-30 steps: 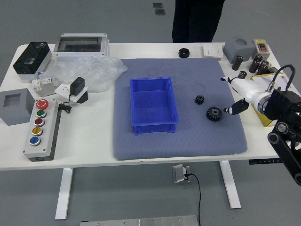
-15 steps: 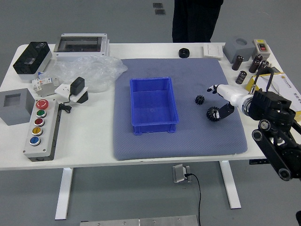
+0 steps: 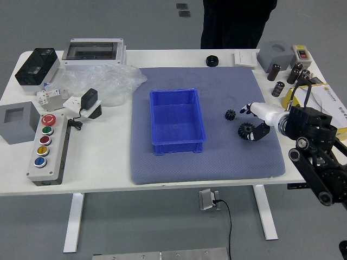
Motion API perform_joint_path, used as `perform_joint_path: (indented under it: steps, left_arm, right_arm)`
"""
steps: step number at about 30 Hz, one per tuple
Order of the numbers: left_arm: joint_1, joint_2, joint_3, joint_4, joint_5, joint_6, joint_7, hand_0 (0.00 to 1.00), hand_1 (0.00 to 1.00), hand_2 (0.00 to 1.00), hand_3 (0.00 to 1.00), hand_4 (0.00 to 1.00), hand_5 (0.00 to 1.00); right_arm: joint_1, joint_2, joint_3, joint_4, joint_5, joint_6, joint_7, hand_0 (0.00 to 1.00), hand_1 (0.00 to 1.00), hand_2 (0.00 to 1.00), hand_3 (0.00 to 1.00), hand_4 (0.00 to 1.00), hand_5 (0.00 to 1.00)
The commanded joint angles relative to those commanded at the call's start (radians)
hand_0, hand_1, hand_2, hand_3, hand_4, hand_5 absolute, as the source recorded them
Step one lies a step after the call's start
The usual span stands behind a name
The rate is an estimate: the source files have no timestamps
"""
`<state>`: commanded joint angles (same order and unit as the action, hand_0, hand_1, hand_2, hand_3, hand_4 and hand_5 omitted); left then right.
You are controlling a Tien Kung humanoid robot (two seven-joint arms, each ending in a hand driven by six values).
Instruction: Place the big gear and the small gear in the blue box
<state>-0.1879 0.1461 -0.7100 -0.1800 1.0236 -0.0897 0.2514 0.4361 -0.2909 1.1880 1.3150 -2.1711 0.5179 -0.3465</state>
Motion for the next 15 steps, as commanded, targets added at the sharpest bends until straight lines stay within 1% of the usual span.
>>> perform_joint_path:
  steps: [8,15]
  left_arm:
    - [-0.001,-0.001,0.001,0.0,-0.001,0.0,0.0,0.794,0.765,0.75,0.686,0.456,0.176]
    - [-0.002,-0.001,0.002,0.0,-0.001,0.0,0.0,0.794,0.765,0.748,0.686,0.455,0.176]
  right_arm:
    - [0.009,0.008,-0.007,-0.031,-0.007,-0.003,-0.002,0.856,0.815,0.857,0.84,0.774,0.08]
    - [0.018,0.015,-0.018,-0.054,-0.018,-0.016,0.0,0.85,0.812,0.854,0.837,0.773,0.081]
